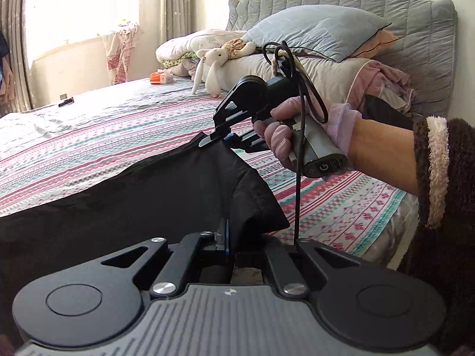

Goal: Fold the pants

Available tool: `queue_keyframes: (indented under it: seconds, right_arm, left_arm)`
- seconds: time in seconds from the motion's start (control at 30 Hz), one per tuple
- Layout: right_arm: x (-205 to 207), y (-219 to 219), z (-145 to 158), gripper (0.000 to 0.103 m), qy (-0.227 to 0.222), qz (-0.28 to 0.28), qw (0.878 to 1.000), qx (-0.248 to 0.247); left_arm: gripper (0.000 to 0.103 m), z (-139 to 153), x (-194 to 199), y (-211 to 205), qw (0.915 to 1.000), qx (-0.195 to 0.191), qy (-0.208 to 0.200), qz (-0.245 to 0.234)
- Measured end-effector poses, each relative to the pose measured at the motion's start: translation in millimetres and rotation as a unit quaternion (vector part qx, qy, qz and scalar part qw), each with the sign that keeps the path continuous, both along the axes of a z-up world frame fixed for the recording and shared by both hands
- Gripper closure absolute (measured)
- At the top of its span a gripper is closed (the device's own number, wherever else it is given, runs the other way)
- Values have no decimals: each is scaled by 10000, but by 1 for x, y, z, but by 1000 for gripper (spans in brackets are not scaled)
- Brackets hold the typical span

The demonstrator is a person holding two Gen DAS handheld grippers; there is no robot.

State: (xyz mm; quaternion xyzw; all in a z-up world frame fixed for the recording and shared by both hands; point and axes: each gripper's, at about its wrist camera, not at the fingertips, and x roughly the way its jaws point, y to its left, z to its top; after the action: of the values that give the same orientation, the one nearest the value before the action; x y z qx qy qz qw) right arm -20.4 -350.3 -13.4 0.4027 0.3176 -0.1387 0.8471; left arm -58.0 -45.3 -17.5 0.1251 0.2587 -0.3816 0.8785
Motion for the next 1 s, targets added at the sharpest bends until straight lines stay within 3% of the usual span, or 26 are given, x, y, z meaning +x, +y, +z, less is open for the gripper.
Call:
queue_keyframes:
  seconds: [0.17,0.33,0.6,0.73,1.0]
  right_arm:
    - [-43,-29,12,99,-145,-416,9989,141]
    - [-46,-33,21,98,-320,-445,9982,244]
    - [-18,-18,28,98,-530,-261,9968,540]
    - [7,2,30,98,-684,-105,9954,663]
    - [69,71,26,98,-767,409,9949,505]
  left_arm:
    - [92,-2,-9,-16,9995,-231,172,-149]
    - [92,3,-6,-12,9983,-518,257,35]
    - [92,9,10,24,9897,-1125,550,694]
    - [91,14,13,49,9847,-1329,494,1008]
    - [92,13,23,112,9664,-1644,675,1860]
